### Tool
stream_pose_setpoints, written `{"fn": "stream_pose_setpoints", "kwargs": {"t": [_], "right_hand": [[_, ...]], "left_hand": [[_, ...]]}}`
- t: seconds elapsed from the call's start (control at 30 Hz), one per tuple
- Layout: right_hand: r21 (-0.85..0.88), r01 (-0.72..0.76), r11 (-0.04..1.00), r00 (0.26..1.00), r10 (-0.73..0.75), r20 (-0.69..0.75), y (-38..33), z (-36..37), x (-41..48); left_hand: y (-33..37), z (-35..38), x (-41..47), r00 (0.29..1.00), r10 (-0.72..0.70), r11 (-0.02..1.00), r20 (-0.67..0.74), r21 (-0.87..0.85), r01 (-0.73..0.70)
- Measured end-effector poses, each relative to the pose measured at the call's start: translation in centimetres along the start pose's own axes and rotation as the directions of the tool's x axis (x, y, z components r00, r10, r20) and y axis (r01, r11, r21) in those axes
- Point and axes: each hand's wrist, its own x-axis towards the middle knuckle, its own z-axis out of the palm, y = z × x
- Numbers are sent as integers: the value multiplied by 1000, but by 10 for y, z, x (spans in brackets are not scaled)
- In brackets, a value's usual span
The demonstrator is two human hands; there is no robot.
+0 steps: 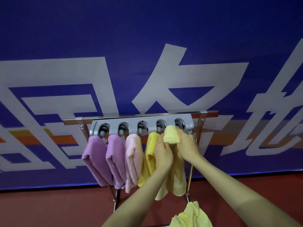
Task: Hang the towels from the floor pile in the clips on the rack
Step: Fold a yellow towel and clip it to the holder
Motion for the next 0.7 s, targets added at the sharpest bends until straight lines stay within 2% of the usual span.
{"fn": "stream_pose_setpoints", "kwargs": {"t": [0.13,0.33,0.5,0.7], "right_hand": [[125,-36,992,996,25,89,8,13,-3],[160,-105,982,971,66,230,34,23,-7],[244,-129,961,955,55,291,46,20,-11],[293,-185,938,923,63,380,57,20,-25]], "left_hand": [[-20,4,1,974,-31,996,224,86,12],[-32,6,5,866,-136,981,481,187,50],[-32,8,9,802,-205,976,561,175,127],[-38,-9,1,771,-192,979,607,176,105]]}}
